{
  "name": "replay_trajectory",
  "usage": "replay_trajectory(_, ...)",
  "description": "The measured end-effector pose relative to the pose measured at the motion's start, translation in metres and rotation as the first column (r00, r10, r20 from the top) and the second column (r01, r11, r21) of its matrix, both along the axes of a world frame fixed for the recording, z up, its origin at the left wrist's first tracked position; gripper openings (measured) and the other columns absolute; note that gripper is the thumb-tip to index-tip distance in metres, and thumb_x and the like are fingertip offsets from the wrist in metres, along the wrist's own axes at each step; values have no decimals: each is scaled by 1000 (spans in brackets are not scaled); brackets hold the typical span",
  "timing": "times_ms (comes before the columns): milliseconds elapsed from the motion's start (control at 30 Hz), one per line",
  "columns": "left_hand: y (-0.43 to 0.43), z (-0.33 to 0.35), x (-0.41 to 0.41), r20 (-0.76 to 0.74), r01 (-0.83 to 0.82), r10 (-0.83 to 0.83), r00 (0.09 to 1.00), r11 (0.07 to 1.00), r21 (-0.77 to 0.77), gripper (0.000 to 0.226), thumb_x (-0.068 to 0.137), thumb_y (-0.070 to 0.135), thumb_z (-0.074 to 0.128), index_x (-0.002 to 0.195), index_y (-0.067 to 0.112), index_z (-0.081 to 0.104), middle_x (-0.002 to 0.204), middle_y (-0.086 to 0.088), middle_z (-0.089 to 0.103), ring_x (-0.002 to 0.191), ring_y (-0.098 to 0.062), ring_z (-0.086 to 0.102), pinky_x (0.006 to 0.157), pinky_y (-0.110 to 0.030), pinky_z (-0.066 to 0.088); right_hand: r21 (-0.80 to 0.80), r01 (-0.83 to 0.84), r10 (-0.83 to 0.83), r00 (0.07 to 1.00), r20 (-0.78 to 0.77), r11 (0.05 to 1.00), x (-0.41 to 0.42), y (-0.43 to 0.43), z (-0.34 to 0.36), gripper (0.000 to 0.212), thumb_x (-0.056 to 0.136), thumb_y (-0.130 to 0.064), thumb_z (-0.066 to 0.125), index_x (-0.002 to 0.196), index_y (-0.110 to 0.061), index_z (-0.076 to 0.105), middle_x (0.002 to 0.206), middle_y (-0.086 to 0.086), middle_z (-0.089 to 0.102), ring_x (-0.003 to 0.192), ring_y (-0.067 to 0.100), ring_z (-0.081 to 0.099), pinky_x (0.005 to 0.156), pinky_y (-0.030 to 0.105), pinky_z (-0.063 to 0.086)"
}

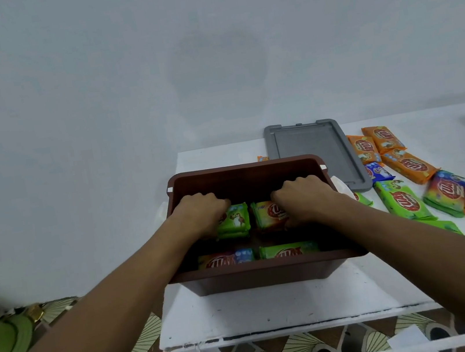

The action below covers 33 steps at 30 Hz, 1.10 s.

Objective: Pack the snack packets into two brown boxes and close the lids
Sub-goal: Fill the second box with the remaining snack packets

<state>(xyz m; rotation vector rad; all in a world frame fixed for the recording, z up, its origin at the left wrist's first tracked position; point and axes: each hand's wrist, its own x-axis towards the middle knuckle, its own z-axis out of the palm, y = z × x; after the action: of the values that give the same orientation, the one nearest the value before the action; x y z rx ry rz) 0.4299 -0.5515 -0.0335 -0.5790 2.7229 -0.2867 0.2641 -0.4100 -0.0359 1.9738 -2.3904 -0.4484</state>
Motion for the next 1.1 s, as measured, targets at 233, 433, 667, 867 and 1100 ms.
replay_trajectory(233,-4,-4,-1,-22,-20,21,1000,998,61,58,82,53,66,129,24,48,120,-4,59,104,-28,60,81,-41,49,-1,1,-1,1000,17,1000,0,0,1,51,82,-50,68,121,-19,56,108,2,64,90,21,63,72,33,48)
replay_trajectory(433,-3,-3,-1,-62,-4,10,998,996,84,39,86,54,60,111,24,53,111,-3,61,95,-25,60,78,-40,50,-12,5,-5,999,32,1000,-2,0,-1,51,81,-51,68,120,-19,57,108,2,65,92,22,63,71,33,45)
replay_trajectory(667,-3,-7,-4,-30,100,-102,994,992,-75,54,89,56,56,131,23,48,119,-6,61,102,-28,62,77,-40,47,-4,6,-6,999,48,1000,-2,-1,-1,51,81,-51,69,119,-19,57,107,2,65,91,21,63,75,34,52)
replay_trajectory(867,-6,-6,-3,-43,75,-73,996,996,41,59,80,71,55,115,24,52,108,-1,61,93,-24,61,69,-35,43,38,22,-26,994,106,999,1,-1,7,49,80,-44,74,117,-16,59,112,6,61,98,25,61,74,34,46)
replay_trajectory(1100,-3,16,-12,-189,118,-94,977,986,120,33,90,60,50,90,27,50,89,5,59,74,-16,57,60,-33,43,-216,-68,129,951,281,974,-11,28,49,15,96,-29,52,86,-24,61,84,-6,62,76,14,58,69,33,47)
